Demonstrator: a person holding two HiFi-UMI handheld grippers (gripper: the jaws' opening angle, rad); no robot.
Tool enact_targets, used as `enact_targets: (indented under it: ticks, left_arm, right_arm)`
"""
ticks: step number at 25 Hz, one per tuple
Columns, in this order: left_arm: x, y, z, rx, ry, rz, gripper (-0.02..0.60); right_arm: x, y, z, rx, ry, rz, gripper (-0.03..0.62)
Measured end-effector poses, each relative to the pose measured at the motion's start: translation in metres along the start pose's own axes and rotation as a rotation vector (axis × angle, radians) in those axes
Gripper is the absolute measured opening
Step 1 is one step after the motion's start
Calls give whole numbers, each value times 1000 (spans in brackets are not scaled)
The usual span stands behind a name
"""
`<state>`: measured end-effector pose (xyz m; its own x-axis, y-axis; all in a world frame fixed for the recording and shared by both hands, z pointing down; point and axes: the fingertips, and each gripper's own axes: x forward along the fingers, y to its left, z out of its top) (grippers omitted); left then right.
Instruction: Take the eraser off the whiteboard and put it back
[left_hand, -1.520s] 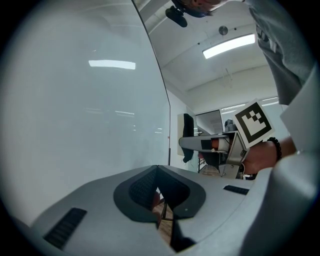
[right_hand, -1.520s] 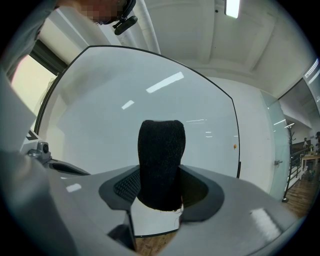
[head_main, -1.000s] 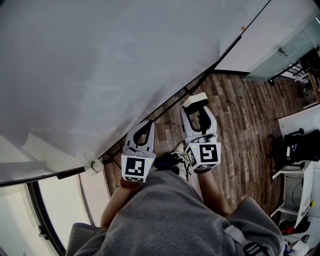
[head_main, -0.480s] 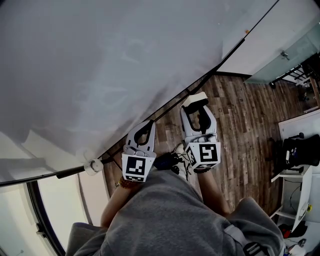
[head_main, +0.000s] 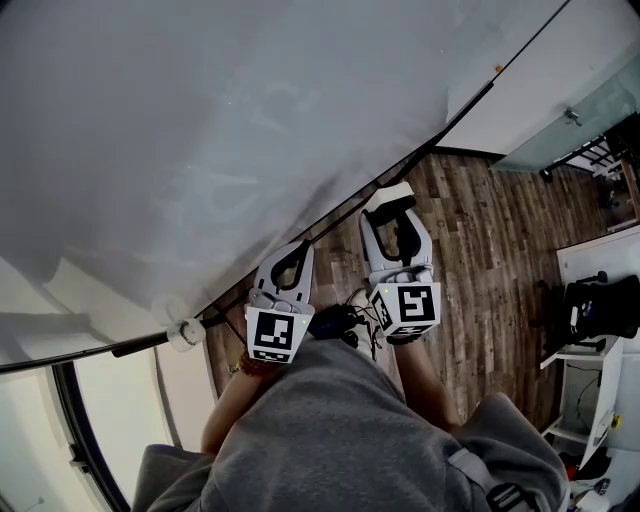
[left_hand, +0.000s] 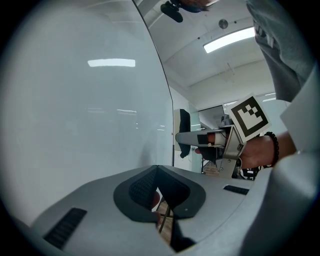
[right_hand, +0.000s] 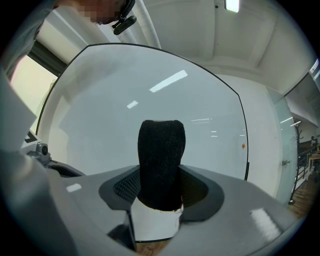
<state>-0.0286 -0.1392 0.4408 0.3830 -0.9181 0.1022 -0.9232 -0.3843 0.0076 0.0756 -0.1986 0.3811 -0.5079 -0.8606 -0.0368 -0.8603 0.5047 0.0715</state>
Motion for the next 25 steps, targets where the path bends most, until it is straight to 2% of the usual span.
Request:
enact_targets:
  ticks: [25]
  left_arm:
    - [14, 4, -1, -11, 14, 8, 6]
  right_arm:
    - [28, 6, 0, -2, 4, 69, 236]
